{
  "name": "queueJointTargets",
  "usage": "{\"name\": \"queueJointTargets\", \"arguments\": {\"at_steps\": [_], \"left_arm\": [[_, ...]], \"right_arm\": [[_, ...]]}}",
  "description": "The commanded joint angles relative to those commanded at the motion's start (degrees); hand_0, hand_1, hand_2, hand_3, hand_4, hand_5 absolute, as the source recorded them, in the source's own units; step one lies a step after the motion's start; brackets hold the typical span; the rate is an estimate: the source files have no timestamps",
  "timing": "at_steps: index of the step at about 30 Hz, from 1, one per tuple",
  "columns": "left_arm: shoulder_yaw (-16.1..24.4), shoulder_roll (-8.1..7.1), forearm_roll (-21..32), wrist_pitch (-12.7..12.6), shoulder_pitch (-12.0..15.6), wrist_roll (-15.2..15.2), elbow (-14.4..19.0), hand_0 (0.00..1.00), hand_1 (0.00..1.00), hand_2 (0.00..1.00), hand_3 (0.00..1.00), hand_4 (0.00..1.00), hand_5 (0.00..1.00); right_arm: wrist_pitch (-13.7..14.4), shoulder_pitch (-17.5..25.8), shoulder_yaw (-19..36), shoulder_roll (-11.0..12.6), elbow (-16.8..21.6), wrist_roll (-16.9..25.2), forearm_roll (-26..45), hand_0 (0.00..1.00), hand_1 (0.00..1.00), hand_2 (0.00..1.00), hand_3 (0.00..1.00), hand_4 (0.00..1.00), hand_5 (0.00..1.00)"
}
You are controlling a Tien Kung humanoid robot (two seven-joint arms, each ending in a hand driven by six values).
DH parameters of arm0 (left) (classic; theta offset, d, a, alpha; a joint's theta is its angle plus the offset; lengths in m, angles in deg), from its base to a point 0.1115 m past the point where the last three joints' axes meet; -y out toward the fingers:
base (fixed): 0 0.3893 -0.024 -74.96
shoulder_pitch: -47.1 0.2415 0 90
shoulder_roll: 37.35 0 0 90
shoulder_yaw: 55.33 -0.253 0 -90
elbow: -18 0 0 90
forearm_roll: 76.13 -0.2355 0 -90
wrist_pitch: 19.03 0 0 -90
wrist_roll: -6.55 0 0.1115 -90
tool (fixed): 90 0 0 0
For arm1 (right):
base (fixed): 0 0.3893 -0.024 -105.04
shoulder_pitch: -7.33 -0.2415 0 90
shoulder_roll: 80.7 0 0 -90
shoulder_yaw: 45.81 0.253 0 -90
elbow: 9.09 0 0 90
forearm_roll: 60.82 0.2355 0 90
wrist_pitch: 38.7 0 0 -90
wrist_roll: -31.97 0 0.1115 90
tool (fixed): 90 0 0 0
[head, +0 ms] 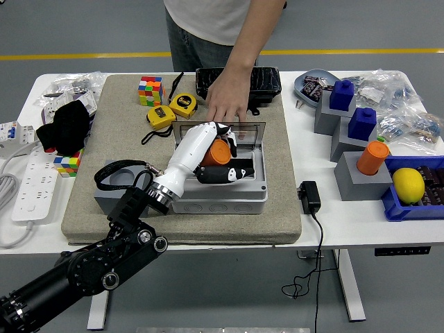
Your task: Fetch the battery,place it into the box,close the lid of the box
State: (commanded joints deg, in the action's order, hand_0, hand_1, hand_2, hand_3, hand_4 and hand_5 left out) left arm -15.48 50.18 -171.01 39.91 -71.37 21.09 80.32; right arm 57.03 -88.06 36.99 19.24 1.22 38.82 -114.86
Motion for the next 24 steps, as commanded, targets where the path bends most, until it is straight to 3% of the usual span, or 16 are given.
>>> {"name": "queueJointTargets", "arguments": {"at_steps": [6,7,12,13,18,19,24], "left_arm": [[-0.14,0.57,0.26,0.02,-0.75,0.20,-1.45,0.019,0.002,0.012,0.013,0.998,0.211],[-0.23,0.61,0.30,0.01,-0.76,0.20,-1.51,0.024,0.002,0.011,0.011,0.998,0.339],[-1.08,0.80,0.38,-0.20,-1.11,0.47,-2.10,0.024,0.002,0.011,0.011,0.998,0.339],[-1.16,0.90,0.40,-0.34,-1.17,0.60,-2.26,0.026,0.002,0.010,0.017,0.998,0.460],[-1.26,1.11,0.21,-0.57,-1.36,0.78,-2.59,0.026,0.002,0.010,0.017,0.998,0.460],[-1.26,1.16,0.19,-0.63,-1.40,0.82,-2.71,0.032,0.002,0.010,0.038,0.998,0.539],[-1.54,1.48,-0.05,-1.15,-1.85,1.17,-4.14,0.032,0.002,0.010,0.038,0.998,0.539]], "right_arm": [[-0.03,0.02,-0.05,0.01,0.00,-0.03,-0.08,0.918,0.887,0.829,0.843,0.998,0.998],[-0.04,0.05,-0.11,-0.01,0.00,-0.02,-0.03,0.918,0.888,0.829,0.844,0.998,0.998],[-0.06,0.13,-0.12,0.00,0.00,-0.07,-0.15,0.918,0.888,0.829,0.844,0.998,0.998],[-0.07,0.12,-0.14,0.00,0.00,-0.06,-0.13,0.917,0.888,0.829,0.844,0.998,0.998],[-0.11,-0.06,-0.23,0.08,0.00,-0.07,-0.11,0.917,0.888,0.829,0.844,0.998,0.998],[-0.11,-0.07,-0.20,0.09,0.00,-0.07,-0.13,0.917,0.887,0.829,0.844,0.998,0.998],[-0.11,-0.11,-0.09,0.10,0.00,-0.08,-0.14,0.917,0.887,0.829,0.844,0.998,0.998]]}}
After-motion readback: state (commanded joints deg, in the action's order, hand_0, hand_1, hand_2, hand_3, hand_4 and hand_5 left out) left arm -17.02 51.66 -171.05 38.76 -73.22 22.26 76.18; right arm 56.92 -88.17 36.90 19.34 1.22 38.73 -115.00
